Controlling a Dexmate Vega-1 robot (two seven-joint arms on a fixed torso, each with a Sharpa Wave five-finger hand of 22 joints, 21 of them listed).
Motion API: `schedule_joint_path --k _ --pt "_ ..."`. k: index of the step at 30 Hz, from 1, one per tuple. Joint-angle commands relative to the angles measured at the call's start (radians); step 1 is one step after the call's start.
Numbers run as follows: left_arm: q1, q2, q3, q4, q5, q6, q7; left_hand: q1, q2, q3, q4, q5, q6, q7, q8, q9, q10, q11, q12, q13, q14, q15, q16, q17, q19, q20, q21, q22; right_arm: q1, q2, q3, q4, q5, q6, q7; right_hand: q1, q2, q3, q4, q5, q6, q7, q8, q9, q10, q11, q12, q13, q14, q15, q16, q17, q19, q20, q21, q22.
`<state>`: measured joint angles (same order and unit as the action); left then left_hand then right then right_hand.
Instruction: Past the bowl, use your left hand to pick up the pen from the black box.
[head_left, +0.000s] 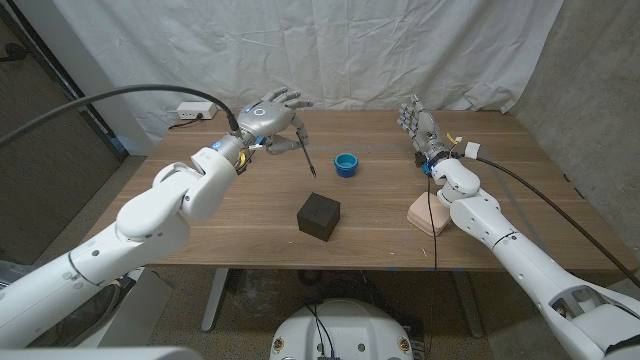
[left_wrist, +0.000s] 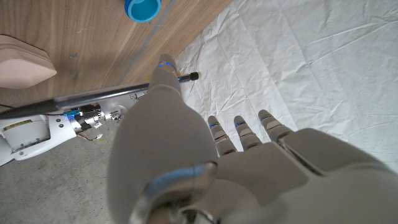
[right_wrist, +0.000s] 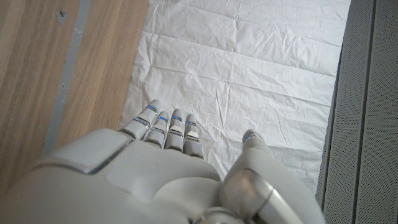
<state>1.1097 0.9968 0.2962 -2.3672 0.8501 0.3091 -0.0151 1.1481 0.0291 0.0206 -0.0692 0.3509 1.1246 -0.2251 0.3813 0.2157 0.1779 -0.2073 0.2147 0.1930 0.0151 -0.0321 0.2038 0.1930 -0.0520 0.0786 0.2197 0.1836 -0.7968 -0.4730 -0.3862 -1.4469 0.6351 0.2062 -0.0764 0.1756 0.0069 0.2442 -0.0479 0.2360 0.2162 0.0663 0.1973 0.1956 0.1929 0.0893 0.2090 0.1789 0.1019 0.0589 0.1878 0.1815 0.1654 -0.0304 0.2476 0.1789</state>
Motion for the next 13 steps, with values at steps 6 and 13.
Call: schedule_joint_path --k 6,13 --pt "0.018 -0.013 -0.012 -0.013 0.012 0.005 0.006 0.007 0.009 -0.01 -0.001 -0.003 0.0 0.003 0.003 0.002 0.008 -0.003 0.0 0.002 0.011 -0.104 0.0 0.003 0.006 0.001 -0.001 0.005 0.003 -0.003 -0.001 0.002 0.003 -0.005 0.006 0.003 0.013 -0.002 -0.005 -0.004 0.006 -0.002 0.003 -0.001 0.006 0.001 0.003 0.006 0.006 -0.003 0.001 0.003 0.009 -0.001 -0.003 0.006" --pt "0.029 -0.018 -0.012 -0.008 0.004 -0.002 0.016 0.008 0.009 -0.013 0.0 -0.003 0.001 0.003 0.003 0.002 0.008 -0.002 -0.001 0.002 0.012 -0.103 -0.001 0.003 0.007 0.001 -0.001 0.005 -0.002 -0.007 -0.001 -0.007 0.0 -0.01 0.001 0.002 0.013 -0.003 -0.006 -0.004 0.005 -0.001 0.003 -0.001 0.006 -0.001 0.003 0.006 0.005 -0.002 0.001 0.003 0.01 0.0 -0.004 0.006"
